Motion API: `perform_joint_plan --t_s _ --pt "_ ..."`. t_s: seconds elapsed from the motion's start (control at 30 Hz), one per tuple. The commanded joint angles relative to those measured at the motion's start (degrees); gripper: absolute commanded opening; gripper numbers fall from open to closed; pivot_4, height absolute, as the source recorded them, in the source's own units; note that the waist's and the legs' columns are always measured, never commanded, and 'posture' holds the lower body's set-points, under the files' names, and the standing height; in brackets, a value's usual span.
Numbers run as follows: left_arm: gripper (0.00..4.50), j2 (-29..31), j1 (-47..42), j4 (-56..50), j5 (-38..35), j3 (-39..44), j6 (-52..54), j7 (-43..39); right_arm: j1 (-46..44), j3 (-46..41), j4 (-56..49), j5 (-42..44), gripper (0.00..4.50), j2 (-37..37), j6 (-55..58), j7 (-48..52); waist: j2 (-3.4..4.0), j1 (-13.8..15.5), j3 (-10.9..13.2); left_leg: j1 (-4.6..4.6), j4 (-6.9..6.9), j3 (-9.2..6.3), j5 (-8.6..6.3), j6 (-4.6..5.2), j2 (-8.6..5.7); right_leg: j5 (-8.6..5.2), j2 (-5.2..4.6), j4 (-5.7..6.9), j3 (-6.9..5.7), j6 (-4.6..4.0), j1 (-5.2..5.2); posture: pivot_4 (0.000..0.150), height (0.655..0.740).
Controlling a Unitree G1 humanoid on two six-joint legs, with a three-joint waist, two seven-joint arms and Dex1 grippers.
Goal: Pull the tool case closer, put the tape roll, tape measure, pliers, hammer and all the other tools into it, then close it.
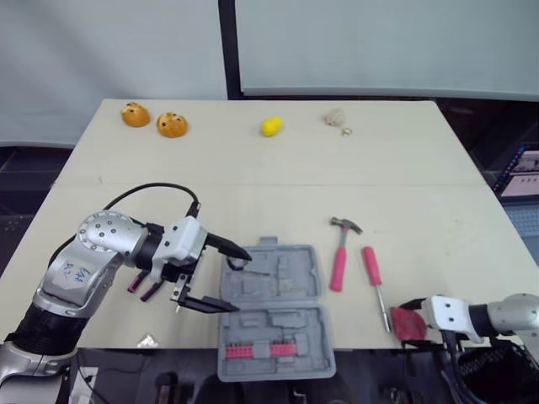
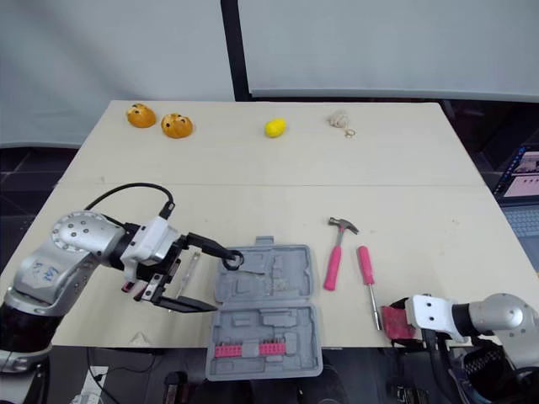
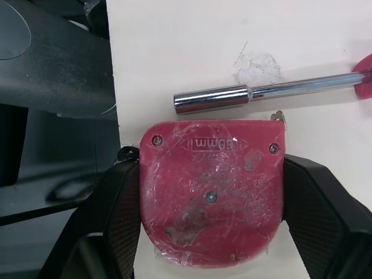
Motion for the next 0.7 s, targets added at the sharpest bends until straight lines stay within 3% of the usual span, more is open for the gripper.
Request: perform_joint_plan --t_s 0.03,0.17,0.2,0.27,0.37,0.47,0.7 --pt "4.5 0.8 0.2 2.5 1.2 2.1 -2.0 0.4 2.7 -3.3 -9.5 4.3 2.9 -3.6 8.2 0.9 0.09 0.1 0.1 -0.01 0.0 0.0 0.0 0.0 0.0 -0.01 0.0 0.04 0.0 -0.01 -0.03 0.15 0.737" --pt "4.5 0.9 0.9 5.3 2.6 2.6 -3.9 0.6 5.5 -5.2 -22.6 7.4 2.9 -7.8 19.9 1.5 0.2 0.0 0.1 -0.03 0.01 0.03 0.0 0.0 0.0 -0.01 -0.02 0.15 0.05 -0.02 -0.14 0.15 0.737" --pt "4.5 1.3 1.6 6.2 3.0 3.1 -4.7 0.5 3.5 -5.0 -28.5 9.3 2.9 -9.5 27.2 1.2 0.19 0.0 0.1 -0.02 0.02 0.03 -0.01 -0.01 0.0 -0.01 -0.02 0.16 0.04 -0.02 -0.13 0.15 0.737" --pt "4.5 1.8 2.8 7.9 3.6 3.9 -5.9 0.5 -5.0 -2.2 -38.7 13.6 2.9 -11.1 43.8 0.1 0.25 -0.7 0.1 -0.03 0.01 0.05 -0.01 -0.02 0.0 -0.01 -0.02 0.18 0.07 -0.02 -0.16 0.15 0.737" --pt "4.5 1.7 3.5 9.8 4.6 4.1 -7.7 0.6 -18.6 4.7 -44.5 15.0 2.9 -8.9 57.7 0.7 0.23 -1.1 0.1 -0.14 0.01 0.05 0.01 -0.08 0.03 0.02 -0.01 0.35 0.08 -0.18 -0.46 0.15 0.737" --pt "4.5 1.3 3.7 11.7 5.7 3.7 -9.6 0.5 -32.2 14.2 -44.1 12.2 2.9 -3.4 65.9 0.5 0.13 -1.0 0.1 -0.44 0.02 0.01 0.03 -0.11 0.05 -0.05 -0.02 0.45 0.0 -0.31 -0.83 0.15 0.737" --pt "4.5 0.1 2.9 13.4 6.8 2.9 -11.2 0.5 -48.0 31.8 -33.9 1.4 2.9 7.2 69.0 -0.2 0.16 0.0 0.1 -1.53 0.81 0.05 -0.07 0.08 0.03 -0.04 -0.1 0.74 -0.16 -0.29 -1.67 0.15 0.737"
